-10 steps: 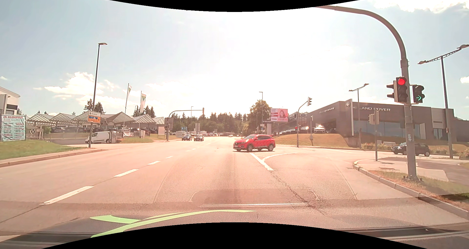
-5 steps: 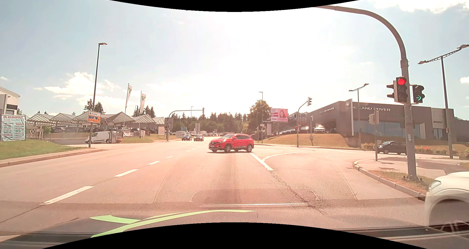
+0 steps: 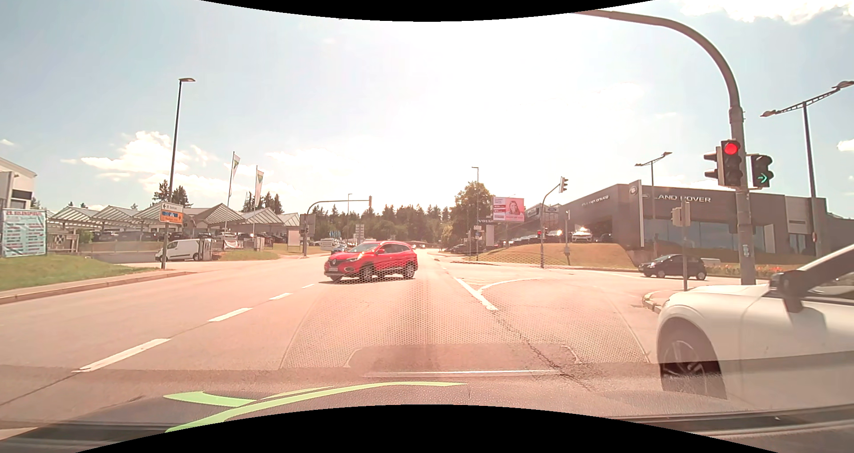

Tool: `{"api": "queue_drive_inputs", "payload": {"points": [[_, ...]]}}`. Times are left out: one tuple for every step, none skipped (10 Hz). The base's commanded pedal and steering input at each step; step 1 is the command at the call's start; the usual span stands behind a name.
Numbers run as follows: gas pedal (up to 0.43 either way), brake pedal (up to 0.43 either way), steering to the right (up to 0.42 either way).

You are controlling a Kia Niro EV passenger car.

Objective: Follow the waypoints while adhering to traffic rules and regulations

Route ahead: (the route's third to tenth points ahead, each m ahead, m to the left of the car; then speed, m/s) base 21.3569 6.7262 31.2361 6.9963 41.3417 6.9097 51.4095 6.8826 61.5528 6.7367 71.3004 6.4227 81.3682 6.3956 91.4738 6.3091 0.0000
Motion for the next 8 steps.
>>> {"api": "queue_drive_inputs", "payload": {"points": [[0.000,0.256,-0.008],[0.000,0.256,-0.008],[0.000,0.256,-0.008],[0.000,0.256,-0.008],[0.000,0.256,-0.008],[0.000,0.256,-0.008],[0.000,0.250,-0.008],[0.000,0.256,-0.008]]}}
